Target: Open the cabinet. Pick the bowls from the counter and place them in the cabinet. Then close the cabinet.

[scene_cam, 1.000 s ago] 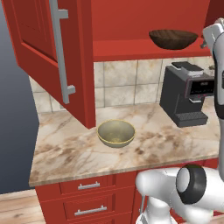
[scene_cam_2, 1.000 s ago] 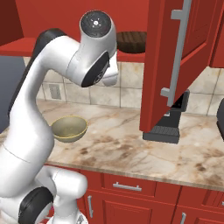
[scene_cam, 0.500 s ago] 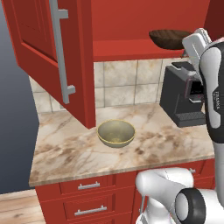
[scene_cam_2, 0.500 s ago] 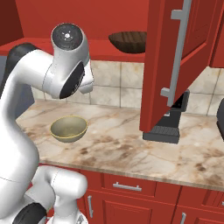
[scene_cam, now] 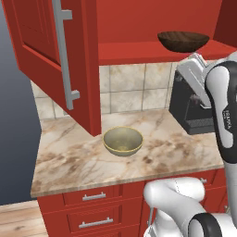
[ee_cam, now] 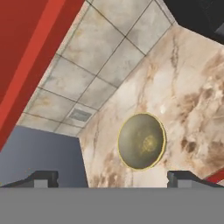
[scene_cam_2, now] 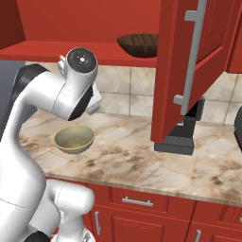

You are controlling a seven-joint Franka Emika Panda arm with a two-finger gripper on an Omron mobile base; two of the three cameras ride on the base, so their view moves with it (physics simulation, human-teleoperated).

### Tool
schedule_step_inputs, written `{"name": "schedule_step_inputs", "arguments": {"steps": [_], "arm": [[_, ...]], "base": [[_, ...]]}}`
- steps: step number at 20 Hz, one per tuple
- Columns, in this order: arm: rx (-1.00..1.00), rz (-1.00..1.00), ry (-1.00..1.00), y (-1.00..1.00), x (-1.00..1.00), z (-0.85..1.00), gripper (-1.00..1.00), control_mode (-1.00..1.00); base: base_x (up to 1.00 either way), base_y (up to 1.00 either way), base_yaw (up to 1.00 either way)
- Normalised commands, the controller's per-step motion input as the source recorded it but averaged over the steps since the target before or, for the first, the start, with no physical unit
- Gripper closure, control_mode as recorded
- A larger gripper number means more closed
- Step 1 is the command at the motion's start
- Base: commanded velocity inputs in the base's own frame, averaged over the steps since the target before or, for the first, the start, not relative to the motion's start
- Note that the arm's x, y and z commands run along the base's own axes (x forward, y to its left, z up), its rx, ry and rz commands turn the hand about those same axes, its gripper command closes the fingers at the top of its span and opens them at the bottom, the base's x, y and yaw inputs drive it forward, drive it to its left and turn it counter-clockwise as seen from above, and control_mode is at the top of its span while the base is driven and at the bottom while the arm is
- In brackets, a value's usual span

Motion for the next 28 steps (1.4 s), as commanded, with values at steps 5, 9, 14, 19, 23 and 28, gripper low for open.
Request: {"name": "schedule_step_inputs", "arguments": {"steps": [5,9,14,19,23,28], "arm": [[-0.18,0.33,0.09,0.11,0.0,-0.32,-1.0,-1.0],[-0.14,0.29,0.21,0.04,0.03,-0.4,-1.0,-1.0],[-0.15,0.25,-0.04,0.01,0.0,-0.62,-1.0,-1.0],[-0.11,0.23,-0.39,0.02,0.0,-0.7,-1.0,-1.0],[0.0,0.12,-0.25,0.26,0.0,-0.56,-1.0,-1.0],[0.0,-0.02,0.05,0.1,0.07,-0.39,-1.0,-1.0]], "base": [[0.0,0.0,0.0],[0.0,0.0,0.0],[0.0,0.0,0.0],[0.0,0.0,0.0],[0.0,0.0,0.0],[0.0,0.0,0.0]]}}
